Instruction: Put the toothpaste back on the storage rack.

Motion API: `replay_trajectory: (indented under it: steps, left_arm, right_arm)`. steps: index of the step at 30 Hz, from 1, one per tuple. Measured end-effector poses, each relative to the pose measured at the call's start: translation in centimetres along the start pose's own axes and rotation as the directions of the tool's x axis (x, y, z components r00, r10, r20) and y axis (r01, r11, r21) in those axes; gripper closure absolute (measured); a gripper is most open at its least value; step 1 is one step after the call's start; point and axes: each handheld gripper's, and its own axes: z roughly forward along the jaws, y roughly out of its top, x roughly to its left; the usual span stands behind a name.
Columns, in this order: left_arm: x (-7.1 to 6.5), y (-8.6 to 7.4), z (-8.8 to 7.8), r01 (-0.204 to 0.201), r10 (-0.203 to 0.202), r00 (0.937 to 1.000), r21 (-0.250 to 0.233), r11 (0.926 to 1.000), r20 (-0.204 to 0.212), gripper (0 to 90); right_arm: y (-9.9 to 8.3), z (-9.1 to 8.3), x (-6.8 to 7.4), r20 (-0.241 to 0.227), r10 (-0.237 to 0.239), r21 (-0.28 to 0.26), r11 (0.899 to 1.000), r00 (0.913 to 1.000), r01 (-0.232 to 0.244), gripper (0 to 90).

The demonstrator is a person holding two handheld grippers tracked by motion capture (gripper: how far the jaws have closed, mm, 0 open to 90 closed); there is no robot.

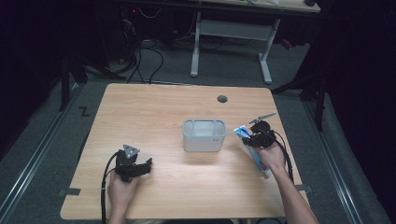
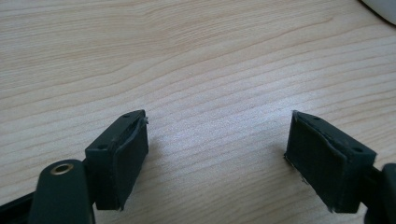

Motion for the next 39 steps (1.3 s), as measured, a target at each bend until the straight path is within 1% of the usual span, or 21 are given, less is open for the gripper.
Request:
replay_trajectory:
  steps: [2,3,14,20,26,33,37,39]
  left_arm:
    - [0.0,0.0,0.0,0.000,0.000,1.0000,0.000,1.0000,0.000,21.1]
    - [0.0,0.0,0.0,0.000,0.000,1.0000,0.000,1.0000,0.000,21.1]
    - [0.0,0.0,0.0,0.000,0.000,1.0000,0.000,1.0000,0.000,21.1]
    - [0.0,0.0,0.0,0.000,0.000,1.0000,0.000,1.0000,0.000,21.1]
    - [0.0,0.0,0.0,0.000,0.000,1.0000,0.000,1.0000,0.000,21.1]
    - [0.0,0.0,0.0,0.000,0.000,1.0000,0.000,1.0000,0.000,21.1]
    - [0.0,0.0,0.0,0.000,0.000,1.0000,0.000,1.0000,0.000,21.1]
    - [0.0,0.0,0.0,0.000,0.000,1.0000,0.000,1.0000,0.000,21.1]
  right_arm:
    - [0.0,-0.2,0.0,-0.001,-0.004,-0.006,1.000,1.0000,0.004,73.2]
    - [-0.1,-0.5,0.0,-0.007,-0.006,-0.021,1.000,1.0000,0.006,73.5]
    - [-0.2,-2.1,0.2,-0.046,-0.017,-0.079,0.997,0.9988,0.014,74.5]
    - [-0.2,-2.8,0.2,-0.070,-0.021,-0.120,0.993,0.9973,0.013,74.7]
    - [-0.3,-3.3,0.3,-0.085,-0.023,-0.144,0.990,0.9961,0.010,74.8]
    - [-0.2,-4.0,0.8,-0.093,-0.045,-0.164,0.986,0.9946,0.029,74.8]
    - [0.0,-4.5,1.0,-0.100,-0.064,-0.194,0.980,0.9930,0.044,74.7]
    - [0.1,-4.6,1.1,-0.105,-0.064,-0.199,0.979,0.9924,0.042,74.7]
